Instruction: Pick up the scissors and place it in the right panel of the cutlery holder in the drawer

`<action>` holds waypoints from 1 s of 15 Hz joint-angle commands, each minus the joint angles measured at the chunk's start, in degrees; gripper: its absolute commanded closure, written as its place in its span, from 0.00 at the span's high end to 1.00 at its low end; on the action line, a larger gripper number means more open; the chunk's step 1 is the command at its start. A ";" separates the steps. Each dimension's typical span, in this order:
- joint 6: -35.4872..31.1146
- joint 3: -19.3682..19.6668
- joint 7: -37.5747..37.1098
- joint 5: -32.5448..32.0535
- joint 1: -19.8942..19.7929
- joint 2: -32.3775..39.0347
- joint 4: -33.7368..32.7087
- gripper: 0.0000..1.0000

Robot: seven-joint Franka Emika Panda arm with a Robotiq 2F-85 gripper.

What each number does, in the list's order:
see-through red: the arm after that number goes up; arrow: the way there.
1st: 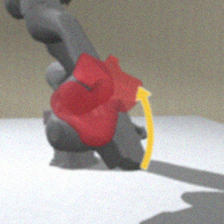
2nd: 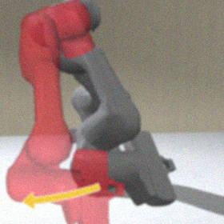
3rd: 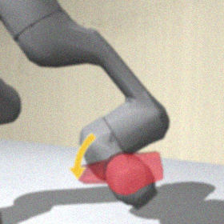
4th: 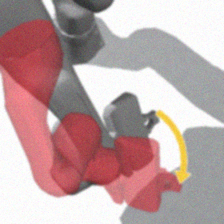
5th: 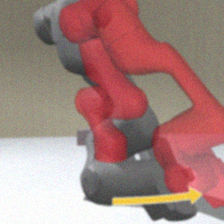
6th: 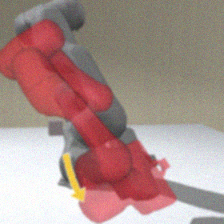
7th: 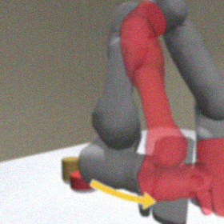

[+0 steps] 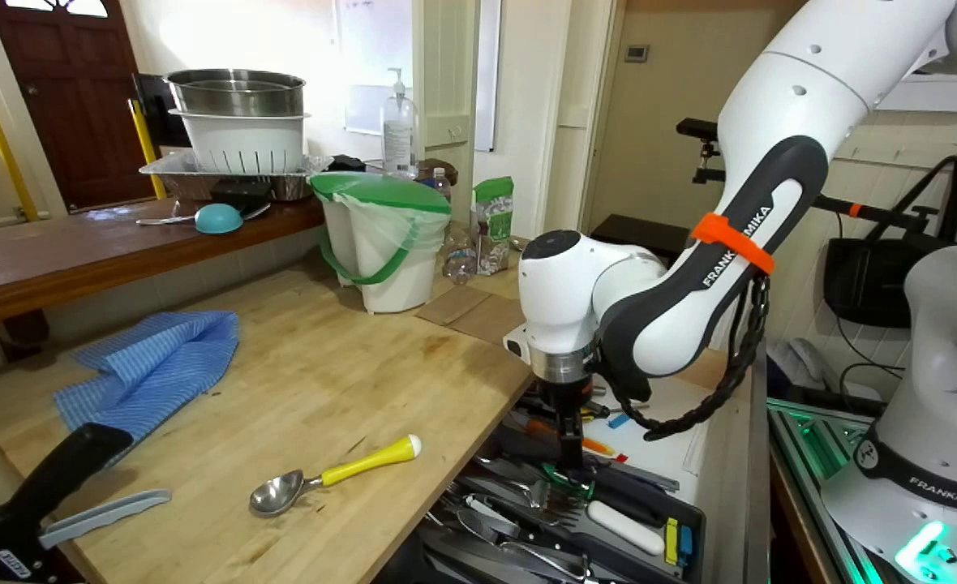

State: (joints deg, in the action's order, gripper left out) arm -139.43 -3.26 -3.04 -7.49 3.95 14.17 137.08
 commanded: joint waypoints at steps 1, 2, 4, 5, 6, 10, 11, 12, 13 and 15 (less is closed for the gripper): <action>5.70 -0.05 -0.74 -1.08 1.22 -8.00 4.39 1.00; 7.46 0.21 -1.57 -1.44 1.19 -9.84 4.76 1.00; 11.85 0.97 -4.37 -2.28 0.58 -15.34 5.54 0.99; 15.01 1.32 -6.28 -3.02 0.14 -18.45 5.49 1.00; 18.41 1.74 -7.29 -3.57 -0.66 -20.84 4.58 1.00; 31.98 2.79 -8.18 -5.50 -4.10 -29.83 -0.07 1.00; 34.77 2.92 -7.72 -5.83 -4.82 -31.89 -1.28 1.00; 37.56 3.37 -6.01 -5.96 -5.56 -32.77 -3.20 1.00; 33.45 2.66 -6.94 -4.91 -4.91 -30.19 -1.67 1.00; 34.42 2.88 -6.49 -4.89 -5.50 -32.23 -2.25 1.00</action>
